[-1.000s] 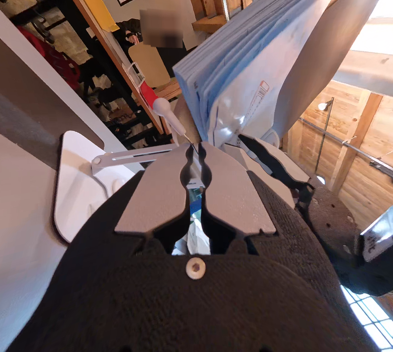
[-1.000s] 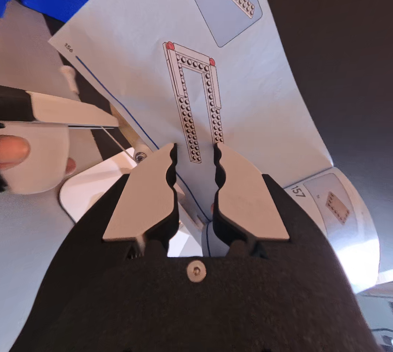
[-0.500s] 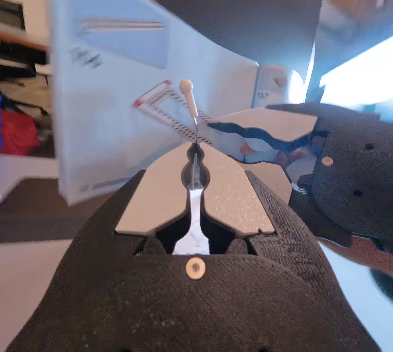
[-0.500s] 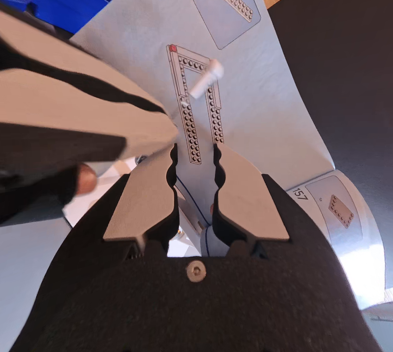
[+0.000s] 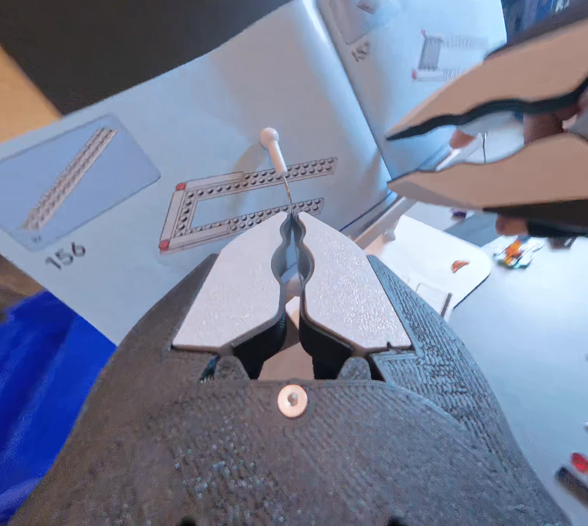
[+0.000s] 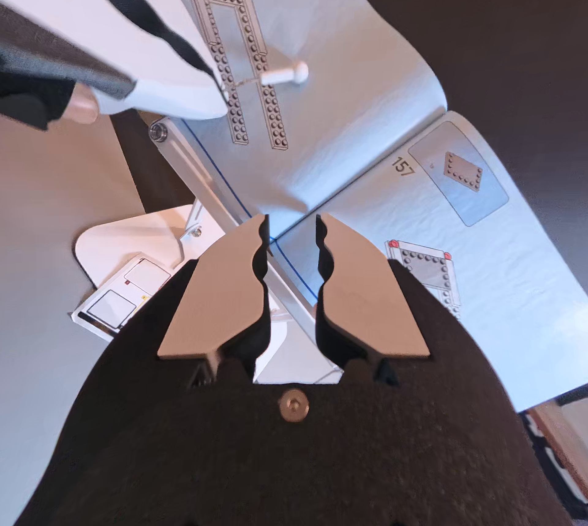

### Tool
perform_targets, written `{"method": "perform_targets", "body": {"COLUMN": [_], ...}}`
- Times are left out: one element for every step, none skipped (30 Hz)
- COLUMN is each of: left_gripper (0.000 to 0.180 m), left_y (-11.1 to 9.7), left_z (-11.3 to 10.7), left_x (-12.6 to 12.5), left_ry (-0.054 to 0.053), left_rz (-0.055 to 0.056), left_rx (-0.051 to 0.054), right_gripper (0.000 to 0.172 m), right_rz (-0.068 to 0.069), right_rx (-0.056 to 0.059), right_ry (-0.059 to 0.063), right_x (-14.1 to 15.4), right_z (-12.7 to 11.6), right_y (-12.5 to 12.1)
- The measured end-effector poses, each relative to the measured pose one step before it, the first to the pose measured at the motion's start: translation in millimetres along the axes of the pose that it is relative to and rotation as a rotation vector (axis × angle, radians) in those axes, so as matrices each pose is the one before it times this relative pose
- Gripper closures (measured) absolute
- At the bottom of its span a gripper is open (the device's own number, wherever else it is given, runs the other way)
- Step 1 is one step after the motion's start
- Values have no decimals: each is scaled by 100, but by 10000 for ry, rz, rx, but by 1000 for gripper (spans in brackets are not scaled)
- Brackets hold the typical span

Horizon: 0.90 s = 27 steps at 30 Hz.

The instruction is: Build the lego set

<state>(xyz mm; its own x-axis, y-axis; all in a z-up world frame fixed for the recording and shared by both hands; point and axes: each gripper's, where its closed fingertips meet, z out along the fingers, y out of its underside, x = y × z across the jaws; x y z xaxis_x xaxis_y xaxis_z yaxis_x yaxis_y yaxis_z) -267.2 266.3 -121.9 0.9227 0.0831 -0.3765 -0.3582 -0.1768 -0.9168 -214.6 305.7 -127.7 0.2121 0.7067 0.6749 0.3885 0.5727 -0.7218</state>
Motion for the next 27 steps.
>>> {"method": "perform_targets", "body": {"left_gripper": [179, 179, 179, 180, 180, 179, 179, 179, 179, 179, 176, 173, 170, 167, 165, 166, 168, 169, 170, 170, 172, 173, 173, 174, 175, 176, 177], "left_y": [-64, -19, -24, -83, -62, 20, 39, -6, 0, -12, -2, -27, -184, -662, -1090, -1163, -936, -677, -371, -139, 122, 389, 338, 60, -217, -481, -621], "left_z": [134, 198, 176, 100, 87, 137, 125, 18, -13, -30, -50, -42, -109, -282, -487, -494, -323, -98, 120, 269, 402, 522, 548, 478, 375, 340, 360], "left_x": [675, 685, 502, 373, 450, 647, 439, 8, 109, 123, 215, 285, 292, 186, 8, -182, -278, -184, -118, -85, -95, -71, 4, 218, 303, 350, 396], "left_ry": [0, -2, -77, -70, 96, 323, 261, 60, 215, 305, 401, 492, 588, 579, 438, 224, 72, 35, -4, -61, -145, -188, -213, -153, -145, -132, -81], "left_rz": [980, 1067, 1145, 1094, 925, 693, 470, 319, 178, 36, -81, -337, -779, -1050, -1042, -881, -686, -475, -255, -21, 164, 262, 322, 371, 365, 366, 350], "left_rx": [-148, -172, -152, -91, -74, -103, -120, -97, -72, -21, 21, 64, 181, 503, 743, 717, 496, 282, 86, -44, -186, -341, -312, -143, -47, 39, 66], "right_gripper": [145, 145, 144, 144, 142, 143, 142, 142, 142, 141, 140, 139, 138, 138, 138, 138, 138, 139, 139, 139, 139, 140, 142, 142, 142, 143, 148], "right_rz": [233, 220, 197, 194, 176, 24, -82, -93, -30, 3, 74, 126, 117, 65, 53, 67, 81, 76, 53, 40, 54, 78, 110, 172, 284, 380, 414], "right_rx": [-43, -14, 36, 19, 3, 50, 0, 36, 50, 34, 10, 6, 16, 58, 102, 72, 55, 27, -65, -117, -153, -181, -231, -305, -253, -60, 170], "right_ry": [-84, -107, -171, -214, -159, -29, 3, -3, -41, -72, -112, -136, -23, 66, 107, 131, 130, 130, 161, 170, 230, 288, 345, 322, 185, 67, 29], "right_x": [74, -21, -154, -231, -213, -33, -2, -11, -63, -100, -149, -172, 1, 149, 226, 298, 323, 354, 434, 487, 616, 751, 916, 976, 851, 705, 596], "right_z": [21, 78, 98, 140, 144, 66, 43, -11, -55, -78, -85, -127, -203, -280, -335, -329, -329, -293, -235, -191, -161, -114, -43, 49, 99, 49, -96], "right_y": [37, -85, -170, -106, -39, -82, 31, 34, 24, 30, 9, 5, -9, -28, -32, 52, 114, 200, 342, 451, 528, 627, 758, 912, 888, 638, 237]}}
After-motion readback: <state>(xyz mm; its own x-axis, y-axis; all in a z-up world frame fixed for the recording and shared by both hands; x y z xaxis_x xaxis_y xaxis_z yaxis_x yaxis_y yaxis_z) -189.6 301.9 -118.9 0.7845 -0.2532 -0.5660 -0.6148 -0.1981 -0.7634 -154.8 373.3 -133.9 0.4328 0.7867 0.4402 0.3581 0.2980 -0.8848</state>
